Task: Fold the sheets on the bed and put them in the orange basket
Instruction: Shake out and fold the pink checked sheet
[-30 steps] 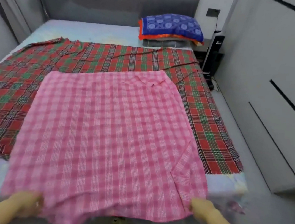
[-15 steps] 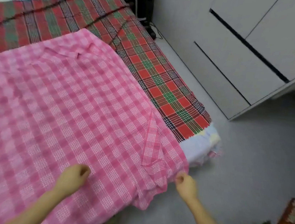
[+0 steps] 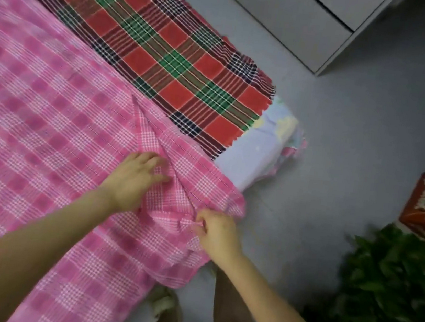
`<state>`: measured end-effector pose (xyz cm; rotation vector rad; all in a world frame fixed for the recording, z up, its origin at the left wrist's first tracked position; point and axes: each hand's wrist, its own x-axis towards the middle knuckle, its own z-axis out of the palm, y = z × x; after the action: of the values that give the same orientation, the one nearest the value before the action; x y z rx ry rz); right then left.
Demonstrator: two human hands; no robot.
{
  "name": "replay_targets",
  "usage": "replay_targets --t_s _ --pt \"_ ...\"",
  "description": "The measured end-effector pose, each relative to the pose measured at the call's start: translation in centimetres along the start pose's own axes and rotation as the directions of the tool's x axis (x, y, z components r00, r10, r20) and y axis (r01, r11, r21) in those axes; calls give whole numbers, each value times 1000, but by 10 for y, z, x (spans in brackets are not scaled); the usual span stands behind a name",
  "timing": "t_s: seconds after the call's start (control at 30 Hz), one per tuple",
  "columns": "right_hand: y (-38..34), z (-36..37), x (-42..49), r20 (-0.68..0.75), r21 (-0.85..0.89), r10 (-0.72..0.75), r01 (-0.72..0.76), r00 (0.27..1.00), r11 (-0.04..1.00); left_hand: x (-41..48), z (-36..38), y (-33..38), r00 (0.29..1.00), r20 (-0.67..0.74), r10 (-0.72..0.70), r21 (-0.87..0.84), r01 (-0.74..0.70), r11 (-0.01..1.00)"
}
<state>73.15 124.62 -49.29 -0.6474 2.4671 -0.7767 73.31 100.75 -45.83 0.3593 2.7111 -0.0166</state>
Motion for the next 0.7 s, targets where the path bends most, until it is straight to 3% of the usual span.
replay_targets --t_s 0.1,0.2,0.3,0.4,0.47,0.57,0.63,0.7 --pt "45 -43 -18 -27 271 262 -245 965 931 24 -9 -1 993 59 101 15 -102 995" --pt "84 -74 -29 88 504 475 -450 876 737 48 -25 3 991 19 134 -39 -133 990" --pt "108 -67 -23 229 441 571 -607 788 661 80 -41 7 988 -17 153 -151 -154 977" --pt "118 -55 3 190 410 675 -682 713 605 111 -39 3 983 -26 179 -113 -181 977" --pt "116 -55 23 251 566 650 -654 717 502 125 -38 2 989 12 150 -95 -148 984" --pt "112 -58 48 524 708 457 -665 719 237 141 -39 6 984 143 111 -179 -85 980" --pt "113 -53 56 636 659 335 -715 696 233 146 -44 10 956 276 100 -205 -43 978" --pt "115 -53 58 681 587 287 -737 673 335 152 -48 13 931 343 121 -116 -86 990"
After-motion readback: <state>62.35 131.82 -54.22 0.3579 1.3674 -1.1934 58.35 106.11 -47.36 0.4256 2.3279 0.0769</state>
